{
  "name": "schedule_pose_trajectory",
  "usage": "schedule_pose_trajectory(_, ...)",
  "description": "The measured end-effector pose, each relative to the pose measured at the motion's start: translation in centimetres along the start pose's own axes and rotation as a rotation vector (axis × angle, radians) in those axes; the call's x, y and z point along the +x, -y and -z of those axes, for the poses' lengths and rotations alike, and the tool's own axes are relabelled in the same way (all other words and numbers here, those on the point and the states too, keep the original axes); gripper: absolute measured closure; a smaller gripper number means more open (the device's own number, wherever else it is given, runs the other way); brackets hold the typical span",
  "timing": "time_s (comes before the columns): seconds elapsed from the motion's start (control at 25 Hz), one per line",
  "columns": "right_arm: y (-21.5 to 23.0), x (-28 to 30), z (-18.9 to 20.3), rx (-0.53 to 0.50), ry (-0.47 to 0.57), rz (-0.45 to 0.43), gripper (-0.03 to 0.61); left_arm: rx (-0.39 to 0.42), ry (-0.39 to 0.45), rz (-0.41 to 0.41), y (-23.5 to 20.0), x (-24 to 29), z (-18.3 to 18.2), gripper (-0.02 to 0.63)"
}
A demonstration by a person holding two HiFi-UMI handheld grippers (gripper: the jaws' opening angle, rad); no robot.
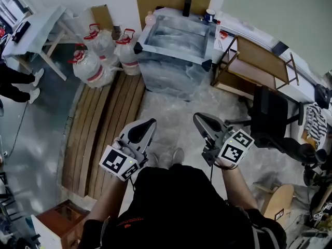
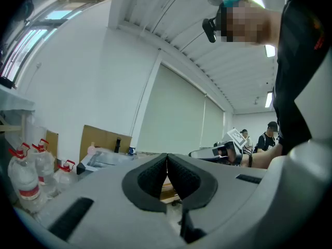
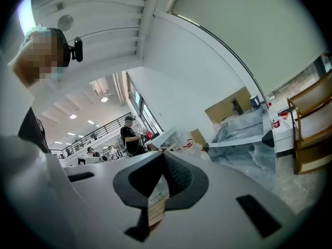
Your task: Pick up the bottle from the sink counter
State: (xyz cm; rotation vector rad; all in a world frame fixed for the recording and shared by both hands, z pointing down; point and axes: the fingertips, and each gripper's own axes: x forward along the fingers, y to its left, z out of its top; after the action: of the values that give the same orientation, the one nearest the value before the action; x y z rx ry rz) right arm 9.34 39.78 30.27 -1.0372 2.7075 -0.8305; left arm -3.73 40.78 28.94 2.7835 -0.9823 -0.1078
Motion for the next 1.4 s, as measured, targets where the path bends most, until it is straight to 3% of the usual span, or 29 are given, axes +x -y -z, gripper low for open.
schedule_pose_trajectory(0.8, 5.8, -3.8, -3.2, 0.023, 0.0, -0.076, 0.575, 0.023, 0.017, -0.087, 2.5, 5.6, 0.5, 0.595)
schedule_pose_trajectory(1.4, 11.6, 0.3, -6.1, 0.01, 0.01, -0.054, 0.575, 0.025, 0.042, -0.091, -3.7, 10.7, 0.3, 0.595)
